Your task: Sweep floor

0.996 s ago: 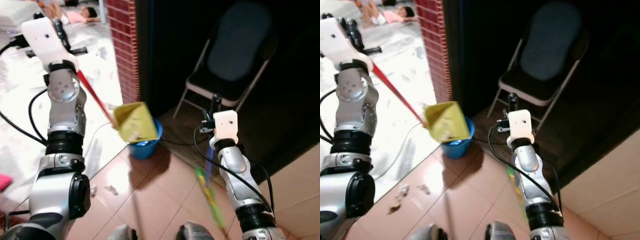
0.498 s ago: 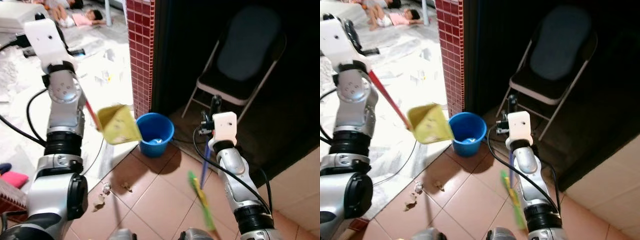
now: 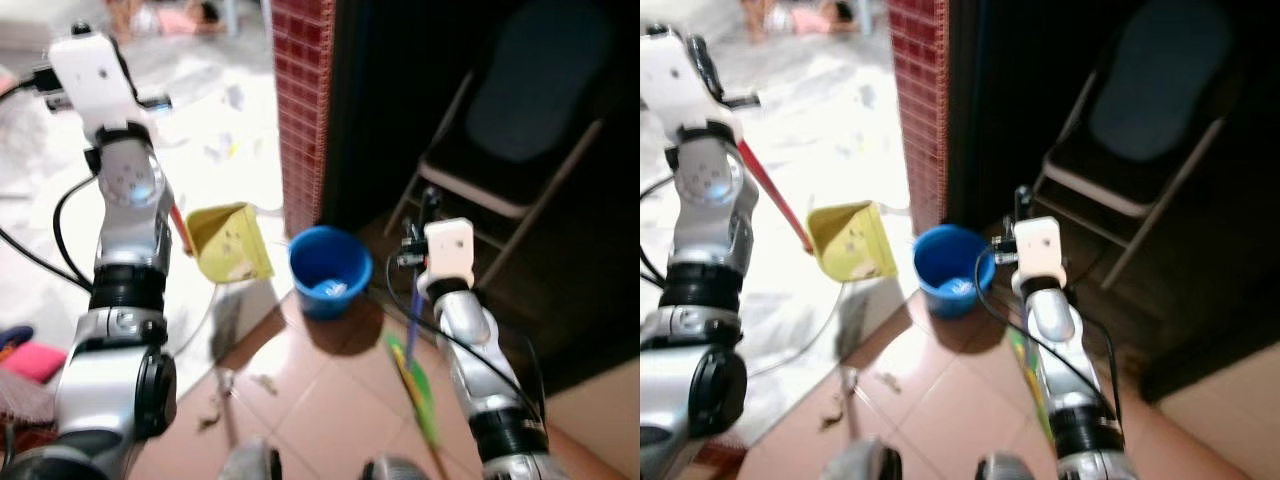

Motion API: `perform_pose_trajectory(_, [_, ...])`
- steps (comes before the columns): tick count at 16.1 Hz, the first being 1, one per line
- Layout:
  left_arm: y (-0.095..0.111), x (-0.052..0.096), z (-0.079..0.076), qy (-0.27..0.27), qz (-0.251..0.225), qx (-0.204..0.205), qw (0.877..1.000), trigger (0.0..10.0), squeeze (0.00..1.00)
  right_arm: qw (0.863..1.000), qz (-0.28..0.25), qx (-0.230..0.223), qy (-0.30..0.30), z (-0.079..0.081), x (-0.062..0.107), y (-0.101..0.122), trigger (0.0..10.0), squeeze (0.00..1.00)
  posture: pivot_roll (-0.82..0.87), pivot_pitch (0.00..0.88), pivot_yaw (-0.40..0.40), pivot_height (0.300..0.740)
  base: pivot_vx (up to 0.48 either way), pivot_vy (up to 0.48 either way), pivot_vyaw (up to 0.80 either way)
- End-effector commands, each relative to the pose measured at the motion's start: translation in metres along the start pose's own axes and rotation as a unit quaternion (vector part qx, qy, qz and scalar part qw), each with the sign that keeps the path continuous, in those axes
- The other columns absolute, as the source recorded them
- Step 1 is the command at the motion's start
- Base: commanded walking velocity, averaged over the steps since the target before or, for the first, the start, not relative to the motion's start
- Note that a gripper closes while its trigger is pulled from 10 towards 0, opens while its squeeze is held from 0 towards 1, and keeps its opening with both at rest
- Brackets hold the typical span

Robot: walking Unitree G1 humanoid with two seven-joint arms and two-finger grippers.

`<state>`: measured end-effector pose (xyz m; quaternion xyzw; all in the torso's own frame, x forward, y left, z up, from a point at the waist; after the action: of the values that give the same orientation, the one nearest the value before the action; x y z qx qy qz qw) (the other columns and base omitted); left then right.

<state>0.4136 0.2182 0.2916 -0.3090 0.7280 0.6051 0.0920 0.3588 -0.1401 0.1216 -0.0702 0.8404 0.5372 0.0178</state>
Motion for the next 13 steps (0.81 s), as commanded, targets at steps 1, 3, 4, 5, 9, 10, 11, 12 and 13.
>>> perform_pose_trajectory(1, [0.028, -0.008, -0.012, -0.017, -0.054, 0.017, 0.998, 10.0, 0.00, 1.000, -0.012, 0.005, -0.008, -0.007, 0.000, 0.004, 10.0, 0.00, -0.04, 0.060, 0.020, 0.740, 0.000, 0.000, 0.00])
perform_pose_trajectory(3, [0.029, -0.009, -0.010, -0.012, -0.054, 0.014, 0.998, 10.0, 0.00, 1.000, -0.011, 0.005, -0.007, -0.007, 0.001, 0.003, 10.0, 0.00, -0.04, 0.060, 0.020, 0.740, 0.000, 0.000, 0.00])
perform_pose_trajectory(4, [0.028, -0.010, -0.010, -0.008, -0.052, 0.021, 0.998, 10.0, 0.00, 1.000, -0.010, 0.006, -0.007, -0.007, 0.001, 0.003, 10.0, 0.00, -0.04, 0.060, 0.020, 0.740, 0.000, 0.000, 0.00])
perform_pose_trajectory(5, [0.029, -0.011, -0.010, -0.004, -0.051, 0.029, 0.998, 10.0, 0.00, 1.000, -0.010, 0.006, -0.007, -0.007, 0.001, 0.003, 10.0, 0.00, -0.04, 0.060, 0.020, 0.740, 0.000, 0.000, 0.00])
perform_pose_trajectory(9, [0.043, -0.019, -0.017, 0.003, -0.064, 0.052, 0.997, 10.0, 0.00, 0.999, 0.019, 0.024, -0.011, -0.014, 0.006, -0.014, 10.0, 0.00, -0.04, 0.067, 0.028, 0.740, 0.000, 0.000, 0.00])
perform_pose_trajectory(10, [0.045, -0.020, -0.019, 0.003, -0.066, 0.055, 0.996, 10.0, 0.00, 0.999, 0.021, 0.026, -0.011, -0.014, 0.006, -0.014, 10.0, 0.00, -0.04, 0.067, 0.030, 0.740, 0.000, 0.000, 0.00])
perform_pose_trajectory(11, [0.047, -0.022, -0.021, 0.004, -0.067, 0.059, 0.996, 10.0, 0.00, 0.999, 0.023, 0.029, -0.011, -0.014, 0.006, -0.014, 10.0, 0.00, -0.05, 0.070, 0.034, 0.740, 0.000, 0.000, 0.00])
perform_pose_trajectory(12, [0.048, -0.023, -0.022, 0.003, -0.068, 0.063, 0.996, 10.0, 0.00, 0.999, 0.023, 0.029, -0.012, -0.014, 0.006, -0.014, 10.0, 0.00, -0.05, 0.071, 0.037, 0.740, 0.000, 0.000, 0.00])
perform_pose_trajectory(13, [0.048, -0.024, -0.023, 0.003, -0.068, 0.064, 0.996, 10.0, 0.00, 0.999, 0.023, 0.029, -0.012, -0.013, 0.006, -0.014, 10.0, 0.00, -0.05, 0.071, 0.040, 0.740, 0.000, 0.000, 0.00])
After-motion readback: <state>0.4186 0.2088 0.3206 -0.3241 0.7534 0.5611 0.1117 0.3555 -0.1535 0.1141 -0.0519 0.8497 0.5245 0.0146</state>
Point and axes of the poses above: a point about 5 cm out from each wrist's last joint towards the gripper, its own x axis pointing back from the gripper into the wrist, its own y axis along the axis of the wrist's last joint, z = x × y, the point moved 5 cm from there along -x, pointing out of the wrist towards the gripper, and after that the axes turned 14 degrees about x, right-handed, at the moved point
